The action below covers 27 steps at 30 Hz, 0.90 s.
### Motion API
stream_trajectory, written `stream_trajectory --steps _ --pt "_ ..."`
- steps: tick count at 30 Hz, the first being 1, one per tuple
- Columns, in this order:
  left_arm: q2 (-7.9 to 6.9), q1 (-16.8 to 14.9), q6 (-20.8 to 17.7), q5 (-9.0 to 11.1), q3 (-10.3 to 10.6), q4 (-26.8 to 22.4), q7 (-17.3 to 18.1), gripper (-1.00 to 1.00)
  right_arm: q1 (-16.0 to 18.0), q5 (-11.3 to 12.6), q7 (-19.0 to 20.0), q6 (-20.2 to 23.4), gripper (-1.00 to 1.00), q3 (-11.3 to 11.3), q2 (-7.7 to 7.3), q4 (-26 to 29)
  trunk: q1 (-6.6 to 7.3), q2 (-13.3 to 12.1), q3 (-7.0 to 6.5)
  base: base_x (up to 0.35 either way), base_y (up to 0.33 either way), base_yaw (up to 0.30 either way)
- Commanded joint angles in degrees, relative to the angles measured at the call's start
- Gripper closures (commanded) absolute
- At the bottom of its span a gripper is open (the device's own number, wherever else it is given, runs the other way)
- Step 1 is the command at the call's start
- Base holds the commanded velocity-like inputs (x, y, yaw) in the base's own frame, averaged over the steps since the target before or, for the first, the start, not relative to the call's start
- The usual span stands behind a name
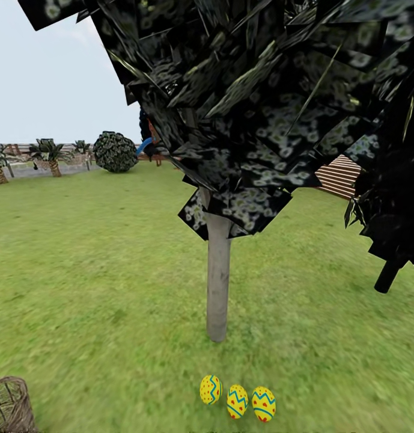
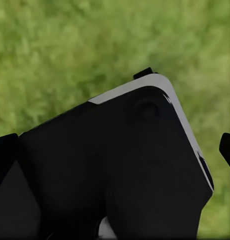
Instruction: Take the three Easter eggs out of the wicker basket on the lawn in the garden, then place them on the lawn next to a single tree (choose any tree) so that all three eggs are next to the same tree and none are left in the basket.
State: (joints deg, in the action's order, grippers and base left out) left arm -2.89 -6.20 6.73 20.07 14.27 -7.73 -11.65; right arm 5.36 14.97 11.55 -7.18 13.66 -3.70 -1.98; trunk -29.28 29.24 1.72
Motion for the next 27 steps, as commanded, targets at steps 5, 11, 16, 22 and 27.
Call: stream_trajectory --steps 5,11,16,22,27 --pt "-0.01 -0.04 0.2 0.55 0.5 0.0 -0.21 -1.0 0.09 0.53 0.41 -0.29 -1.0 0.06 0.12 -0.22 1.08 -1.91 -0.31 0.0 0.0 0.0" --pt "-0.01 -0.04 0.21 0.58 0.5 0.0 -0.21 -1.0 0.09 0.51 0.41 -0.29 -1.0 0.07 0.24 -0.21 2.4 -4.32 -0.82 0.0 0.0 0.0" --pt "-0.01 -0.04 0.22 0.53 0.5 0.0 -0.21 -1.0 0.09 0.45 0.41 -0.31 -1.0 0.08 0.26 -0.22 3.5 -6.32 -1.24 0.0 0.0 0.0" --pt "-0.01 -0.04 0.22 0.5 0.5 0.0 -0.21 -1.0 0.09 0.28 0.41 -0.3 -1.0 0.12 0.27 -0.19 3.5 -6.32 -0.67 0.0 0.0 0.0" --pt "-0.01 -0.04 0.22 0.52 0.5 0.0 -0.21 -1.0 0.09 0.27 0.41 -0.29 -1.0 0.13 0.27 -0.18 3.5 -6.32 -0.2 0.0 0.0 0.0"
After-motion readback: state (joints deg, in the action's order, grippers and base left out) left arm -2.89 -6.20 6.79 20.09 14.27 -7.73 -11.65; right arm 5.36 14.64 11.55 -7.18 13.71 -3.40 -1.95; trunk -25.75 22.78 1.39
